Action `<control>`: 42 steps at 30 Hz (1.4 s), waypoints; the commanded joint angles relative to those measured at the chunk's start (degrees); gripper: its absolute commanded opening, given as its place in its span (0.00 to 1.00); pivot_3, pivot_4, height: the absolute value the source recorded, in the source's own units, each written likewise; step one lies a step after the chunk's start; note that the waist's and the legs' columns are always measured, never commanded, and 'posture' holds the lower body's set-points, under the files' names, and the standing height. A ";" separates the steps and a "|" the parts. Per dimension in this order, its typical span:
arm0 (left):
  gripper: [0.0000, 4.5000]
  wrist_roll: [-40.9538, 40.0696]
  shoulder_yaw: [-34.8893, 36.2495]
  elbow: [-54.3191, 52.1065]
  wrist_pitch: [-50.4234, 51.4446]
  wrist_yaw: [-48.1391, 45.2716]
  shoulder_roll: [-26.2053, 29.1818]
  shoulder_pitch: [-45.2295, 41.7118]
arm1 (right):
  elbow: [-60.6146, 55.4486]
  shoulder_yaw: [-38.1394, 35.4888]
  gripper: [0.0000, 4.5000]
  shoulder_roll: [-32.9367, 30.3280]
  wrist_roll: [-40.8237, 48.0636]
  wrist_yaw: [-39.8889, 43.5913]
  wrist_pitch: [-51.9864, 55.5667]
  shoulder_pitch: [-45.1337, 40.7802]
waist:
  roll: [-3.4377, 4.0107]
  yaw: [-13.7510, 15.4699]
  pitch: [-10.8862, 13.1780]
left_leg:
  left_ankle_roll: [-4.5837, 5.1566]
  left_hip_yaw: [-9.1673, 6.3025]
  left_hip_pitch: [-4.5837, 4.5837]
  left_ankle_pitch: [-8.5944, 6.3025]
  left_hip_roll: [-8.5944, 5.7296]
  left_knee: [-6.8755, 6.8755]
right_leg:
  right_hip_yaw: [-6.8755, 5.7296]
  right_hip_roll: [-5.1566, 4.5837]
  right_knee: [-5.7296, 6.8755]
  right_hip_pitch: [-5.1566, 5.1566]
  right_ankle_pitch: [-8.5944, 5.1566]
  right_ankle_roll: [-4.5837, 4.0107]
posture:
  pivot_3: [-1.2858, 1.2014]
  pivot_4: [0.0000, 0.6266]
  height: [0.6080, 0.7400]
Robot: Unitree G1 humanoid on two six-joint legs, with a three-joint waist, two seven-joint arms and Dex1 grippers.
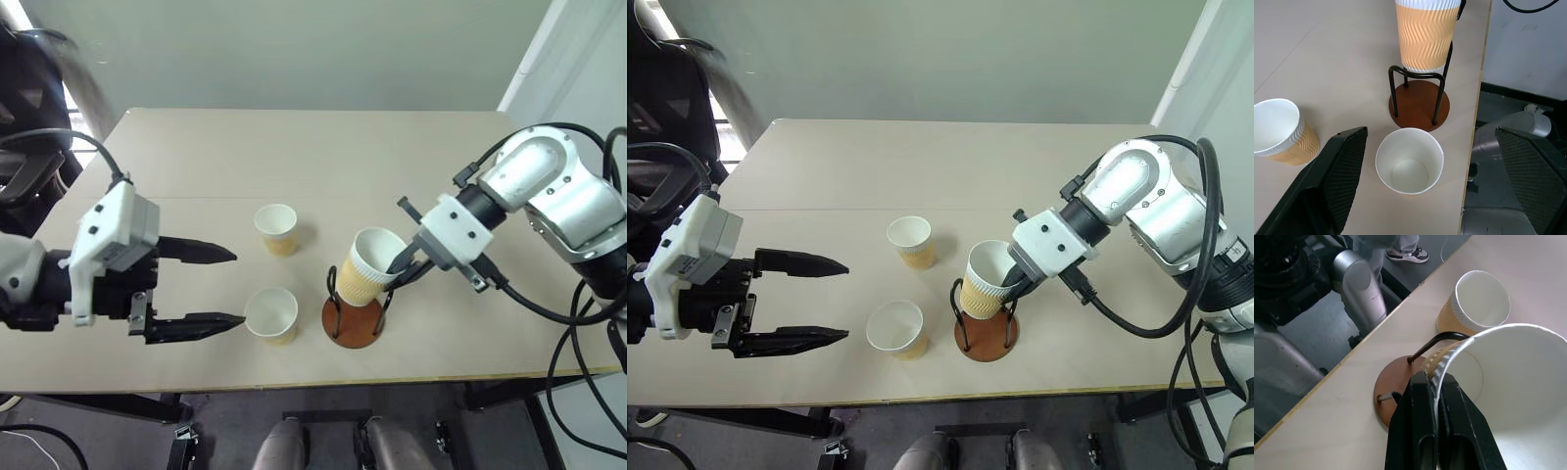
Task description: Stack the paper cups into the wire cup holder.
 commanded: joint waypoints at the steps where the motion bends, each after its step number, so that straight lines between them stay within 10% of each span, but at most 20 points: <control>1: 1.00 -0.05 2.15 -0.59 0.00 0.24 0.63 0.04 | -0.57 -1.19 0.04 0.18 -0.37 0.23 -0.71 -0.09 | 0.00 0.00 0.00 | 0.00 0.00 0.00 0.00 0.00 0.00 | 0.00 0.00 0.00 0.00 0.00 0.00 | 0.52 0.24 1.00; 14: 1.00 1.26 -0.19 0.01 -1.59 -2.36 2.47 -0.16 | 4.14 -3.86 0.96 1.21 -4.79 0.23 -1.99 -0.99 | 0.00 0.02 0.00 | -0.02 0.00 0.00 -0.01 0.00 -0.01 | 0.00 0.00 0.00 -0.01 0.00 -0.01 | 0.52 0.24 1.00; 22: 1.00 16.27 -19.88 2.79 -15.71 -10.06 8.51 -3.07 | 10.12 -15.48 0.98 -5.43 0.48 0.23 6.23 -1.58 | -0.02 0.40 -0.01 | -0.07 -0.01 -0.11 -0.07 -0.01 -0.01 | 0.01 0.00 -0.04 -0.11 -0.02 -0.06 | 0.52 0.24 1.00; 29: 1.00 25.61 -40.30 6.32 -20.57 -17.30 2.57 -20.57 | 4.18 -23.42 0.98 -9.85 -1.80 -2.72 11.16 6.02 | -0.07 0.69 -0.04 | -0.17 -0.04 -0.23 -0.13 0.00 -0.02 | -0.01 0.00 -0.03 -0.24 -0.01 -0.04 | 0.52 0.24 1.00; 42: 1.00 33.45 -49.16 11.71 -25.10 -26.05 -3.37 -27.91 | -5.05 -30.26 0.98 -13.69 -2.30 -5.38 18.40 13.61 | -0.03 0.36 -0.02 | -0.04 -0.03 -0.35 -0.06 0.04 0.02 | -0.01 0.01 -0.06 -0.32 0.35 0.64 | 0.52 0.24 1.00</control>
